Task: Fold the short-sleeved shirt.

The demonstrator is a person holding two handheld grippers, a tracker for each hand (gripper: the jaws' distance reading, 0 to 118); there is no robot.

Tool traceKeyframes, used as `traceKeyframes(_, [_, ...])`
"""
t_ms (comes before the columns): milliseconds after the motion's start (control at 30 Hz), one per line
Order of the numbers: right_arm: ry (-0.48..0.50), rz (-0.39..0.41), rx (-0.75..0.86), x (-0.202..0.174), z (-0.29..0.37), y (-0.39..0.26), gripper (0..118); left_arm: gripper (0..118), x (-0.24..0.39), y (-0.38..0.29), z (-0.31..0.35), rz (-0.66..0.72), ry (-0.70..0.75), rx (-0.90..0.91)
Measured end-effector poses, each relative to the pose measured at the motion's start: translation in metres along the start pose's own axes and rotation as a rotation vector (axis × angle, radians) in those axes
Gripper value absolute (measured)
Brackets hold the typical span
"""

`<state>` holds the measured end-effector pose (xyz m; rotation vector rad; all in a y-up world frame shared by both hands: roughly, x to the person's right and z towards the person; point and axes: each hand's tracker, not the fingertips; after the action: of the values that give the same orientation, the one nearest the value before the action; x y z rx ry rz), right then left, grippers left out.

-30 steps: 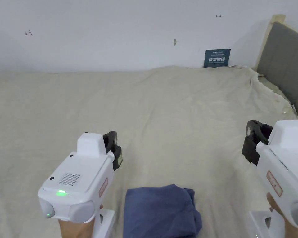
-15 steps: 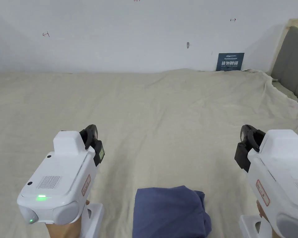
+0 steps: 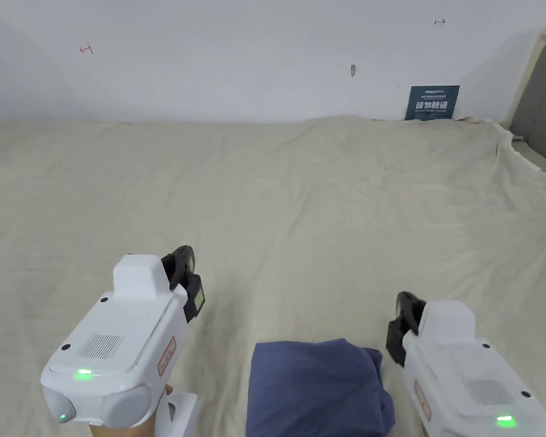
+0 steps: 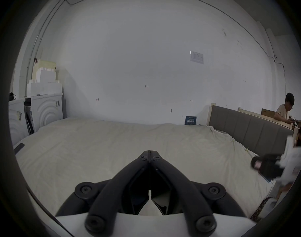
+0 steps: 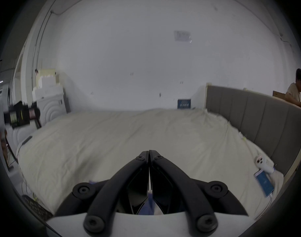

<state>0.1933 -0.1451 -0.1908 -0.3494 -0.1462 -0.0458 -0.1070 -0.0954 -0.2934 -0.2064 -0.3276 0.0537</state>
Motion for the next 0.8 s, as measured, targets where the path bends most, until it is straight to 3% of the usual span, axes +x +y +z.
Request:
traceKeyframes(167, [0.055, 0.027, -0.12, -0.013, -0.034, -0.053, 0, 0, -0.004, -0.017, -0.006, -0.006, -0.025, -0.081])
traceKeyframes(500, [0.059, 0.065, -0.316, -0.021, -0.077, -0.127, 0, 0, -0.01, -0.053, -0.02, 0.049, -0.062, -0.232])
traceKeyframes(600, [0.067, 0.071, -0.293, -0.017, -0.079, -0.145, 0, 3, -0.01, -0.063, -0.028, 0.109, -0.108, -0.325])
traceKeyframes(700, [0.075, 0.074, -0.28, -0.017, -0.078, -0.145, 0, 23, -0.009, -0.079, -0.039, 0.198, -0.139, -0.454])
traceKeyframes(800, [0.082, 0.056, -0.282, -0.014, -0.076, -0.144, 0, 80, -0.008, -0.101, -0.055, 0.29, -0.163, -0.618])
